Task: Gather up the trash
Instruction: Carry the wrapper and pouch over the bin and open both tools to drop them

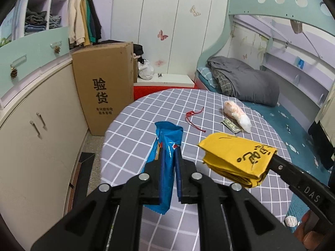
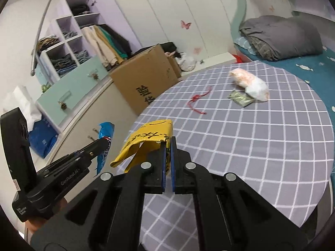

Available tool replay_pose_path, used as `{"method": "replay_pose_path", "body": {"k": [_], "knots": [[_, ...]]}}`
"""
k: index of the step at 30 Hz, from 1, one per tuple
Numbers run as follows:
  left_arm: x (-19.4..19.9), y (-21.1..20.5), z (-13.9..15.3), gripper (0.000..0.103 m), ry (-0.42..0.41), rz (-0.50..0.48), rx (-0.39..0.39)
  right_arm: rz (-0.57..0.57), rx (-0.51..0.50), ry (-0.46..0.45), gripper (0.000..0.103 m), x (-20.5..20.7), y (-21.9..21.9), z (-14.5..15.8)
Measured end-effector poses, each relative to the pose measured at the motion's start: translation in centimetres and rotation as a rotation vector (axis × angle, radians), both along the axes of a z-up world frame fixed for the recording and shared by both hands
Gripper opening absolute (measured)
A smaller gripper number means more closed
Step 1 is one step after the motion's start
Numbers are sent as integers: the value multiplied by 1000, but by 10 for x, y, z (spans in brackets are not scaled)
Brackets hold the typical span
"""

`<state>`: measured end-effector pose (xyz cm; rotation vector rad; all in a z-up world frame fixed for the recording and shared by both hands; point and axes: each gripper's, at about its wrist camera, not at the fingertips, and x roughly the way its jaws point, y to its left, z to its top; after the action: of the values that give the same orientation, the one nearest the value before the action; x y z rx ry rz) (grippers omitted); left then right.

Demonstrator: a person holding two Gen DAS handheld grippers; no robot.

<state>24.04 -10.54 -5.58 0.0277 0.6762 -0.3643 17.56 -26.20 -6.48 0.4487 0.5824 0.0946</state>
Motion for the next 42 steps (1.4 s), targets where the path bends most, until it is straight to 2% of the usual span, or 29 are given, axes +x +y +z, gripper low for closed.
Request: {"method": "replay_pose_path", "body": {"k": [8, 22, 35, 42], "knots": [[-27, 59, -2, 9, -6, 51, -25, 94, -24, 6, 3, -4, 58, 2], [-37, 172, -23, 9, 25, 187, -57, 261, -46, 65, 3, 17, 172, -23], [-18, 255, -77, 9, 144, 309, -83, 354, -57, 154, 3, 52, 242, -65], [0, 263, -106, 9, 221, 315, -71, 342, -58, 173, 3, 66, 246, -75]]}}
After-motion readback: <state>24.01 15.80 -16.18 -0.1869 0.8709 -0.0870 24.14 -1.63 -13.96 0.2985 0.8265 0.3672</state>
